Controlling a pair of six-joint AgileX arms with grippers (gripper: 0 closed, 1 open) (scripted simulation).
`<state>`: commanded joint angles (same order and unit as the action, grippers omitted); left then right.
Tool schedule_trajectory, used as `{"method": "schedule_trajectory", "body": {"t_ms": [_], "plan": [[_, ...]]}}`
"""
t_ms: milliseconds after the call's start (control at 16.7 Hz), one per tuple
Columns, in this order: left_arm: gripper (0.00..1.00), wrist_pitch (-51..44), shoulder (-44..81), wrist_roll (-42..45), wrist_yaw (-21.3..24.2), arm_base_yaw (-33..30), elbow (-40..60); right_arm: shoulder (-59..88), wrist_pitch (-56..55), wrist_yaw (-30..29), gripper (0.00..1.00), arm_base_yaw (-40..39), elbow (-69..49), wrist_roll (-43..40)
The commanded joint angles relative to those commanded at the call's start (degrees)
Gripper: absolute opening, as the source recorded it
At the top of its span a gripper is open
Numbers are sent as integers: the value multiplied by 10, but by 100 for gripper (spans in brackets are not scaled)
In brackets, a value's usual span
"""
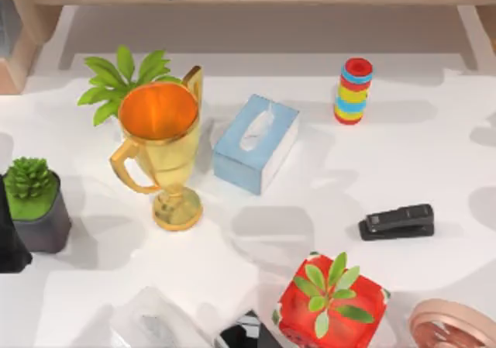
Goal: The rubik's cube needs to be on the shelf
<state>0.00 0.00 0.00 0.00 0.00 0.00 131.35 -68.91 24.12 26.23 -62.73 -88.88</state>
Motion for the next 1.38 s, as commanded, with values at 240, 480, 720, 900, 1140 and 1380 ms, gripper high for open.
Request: {"method": "schedule_trajectory", "body": {"t_ms": [240, 480, 720, 900, 1140, 1380], "plan": [[100, 0, 0, 0, 0, 0, 0, 5, -3, 1, 100, 1, -3, -4], [100, 0, 0, 0, 0, 0, 0, 12, 7, -4, 100, -4, -19, -4], [100, 0, 0, 0, 0, 0, 0, 33, 31, -12, 100, -12, -63, -4], [100, 0, 0, 0, 0, 0, 0, 35, 33, -13, 100, -13, -68, -4], [100, 0, 0, 0, 0, 0, 0, 35, 33, -13, 77, -13, -68, -4], [100, 0, 0, 0, 0, 0, 0, 35, 33, -13, 47, -13, -68, -4]]}}
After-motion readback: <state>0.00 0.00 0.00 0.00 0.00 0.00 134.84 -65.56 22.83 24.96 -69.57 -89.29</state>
